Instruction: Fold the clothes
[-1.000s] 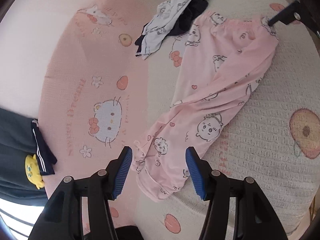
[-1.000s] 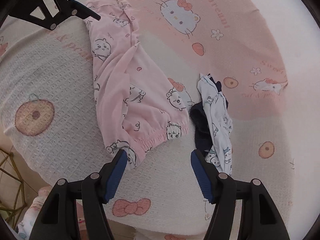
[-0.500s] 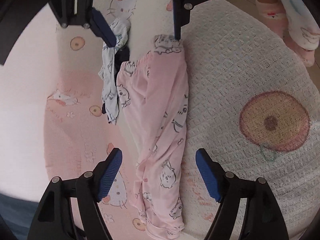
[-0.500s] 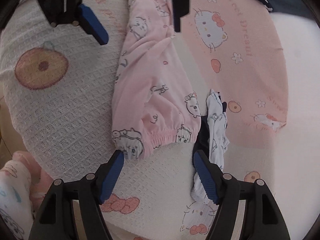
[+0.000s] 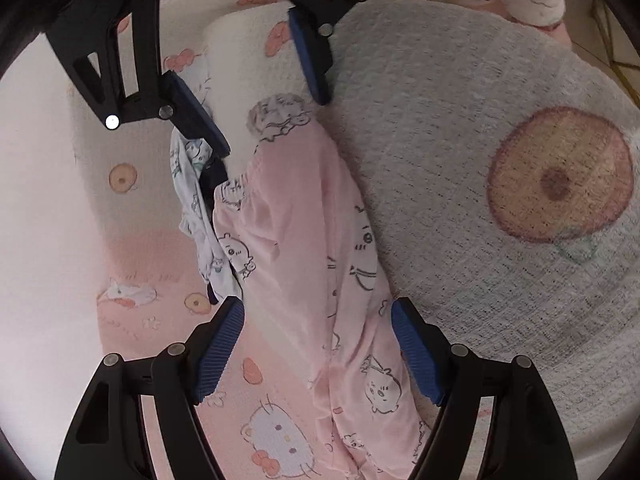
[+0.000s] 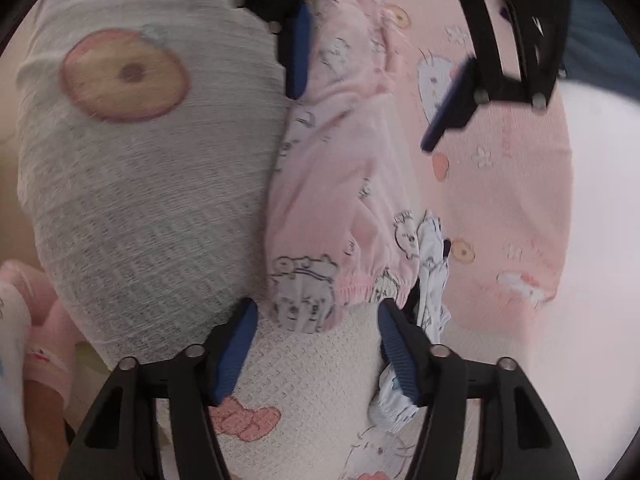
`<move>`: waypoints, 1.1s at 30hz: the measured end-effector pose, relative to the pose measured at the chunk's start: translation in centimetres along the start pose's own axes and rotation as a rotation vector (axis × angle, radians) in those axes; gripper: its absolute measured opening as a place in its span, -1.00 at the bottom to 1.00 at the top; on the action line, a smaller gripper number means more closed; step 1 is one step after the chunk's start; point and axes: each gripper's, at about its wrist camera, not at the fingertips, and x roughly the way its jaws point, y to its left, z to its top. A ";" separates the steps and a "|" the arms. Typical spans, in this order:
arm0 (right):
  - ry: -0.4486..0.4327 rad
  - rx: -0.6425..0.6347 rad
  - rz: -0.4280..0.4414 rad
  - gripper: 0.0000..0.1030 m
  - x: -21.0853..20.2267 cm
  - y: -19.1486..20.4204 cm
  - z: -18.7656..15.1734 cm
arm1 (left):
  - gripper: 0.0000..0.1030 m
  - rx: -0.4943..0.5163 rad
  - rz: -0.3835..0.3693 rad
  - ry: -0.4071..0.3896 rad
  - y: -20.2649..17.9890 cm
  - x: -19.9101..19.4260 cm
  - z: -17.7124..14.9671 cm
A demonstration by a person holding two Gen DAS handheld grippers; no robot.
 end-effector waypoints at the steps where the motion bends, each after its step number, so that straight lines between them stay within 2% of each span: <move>1: -0.004 -0.017 -0.015 0.01 -0.1 0.3 0.1 | 0.45 0.026 -0.002 -0.011 -0.3 0.1 0.0; 3: -0.007 -0.038 -0.037 0.01 -0.3 0.5 0.3 | 0.46 0.057 0.002 0.001 -0.7 0.9 0.2; 6: -0.035 -0.034 -0.059 0.01 -0.7 0.1 0.5 | 0.46 0.050 0.009 -0.045 -0.2 0.7 0.2; 11: -0.044 -0.005 -0.059 0.01 -0.2 -0.6 0.7 | 0.43 -0.066 -0.111 -0.065 1.5 1.2 0.1; 12: -0.040 -0.018 -0.067 0.01 0.1 -0.4 0.6 | 0.38 -0.112 -0.157 -0.066 2.2 1.5 0.0; 13: -0.038 -0.033 -0.080 0.02 0.5 -0.1 0.4 | 0.34 -0.194 -0.236 -0.060 3.5 2.0 -0.2; 15: -0.036 -0.021 -0.083 0.02 0.6 -0.2 0.4 | 0.03 -0.363 -0.412 -0.042 5.7 3.4 -1.0; 17: -0.029 0.023 -0.060 0.02 0.6 -0.9 0.3 | -0.16 -0.538 -0.597 -0.025 7.6 5.1 -2.0; 18: -0.032 0.034 -0.054 0.02 0.7 -1.1 0.4 | -0.21 -0.615 -0.665 -0.022 8.2 5.8 -2.6; 20: -0.040 0.046 -0.046 0.02 0.7 -1.4 0.5 | -0.25 -0.718 -0.732 -0.021 8.8 6.7 -3.3; 23: -0.051 0.043 -0.027 -0.01 0.6 -1.5 0.9 | -0.26 -0.812 -0.739 -0.010 8.8 6.8 -3.4; 24: -0.059 0.048 -0.011 -0.13 0.6 -1.8 1.2 | -0.26 -0.842 -0.739 -0.006 8.8 6.7 -3.4; 25: -0.064 0.058 0.017 -0.34 0.6 -2.0 1.5 | -0.26 -0.877 -0.746 -0.001 8.8 6.8 -3.5; 27: -0.071 0.076 0.072 -0.53 0.6 -2.2 1.6 | -0.26 -0.970 -0.778 0.015 8.9 7.2 -3.9; 29: -0.068 0.126 0.120 -0.61 0.7 -2.9 1.5 | -0.26 -1.055 -0.802 0.032 9.1 7.5 -4.2; 31: -0.066 0.222 0.200 -0.62 0.9 -4.4 1.2 | -0.26 -1.140 -0.823 0.051 9.3 7.7 -4.5; 33: -0.075 0.337 0.329 -0.62 1.4 -6.5 0.2 | -0.26 -1.199 -0.831 0.074 9.5 7.8 -4.4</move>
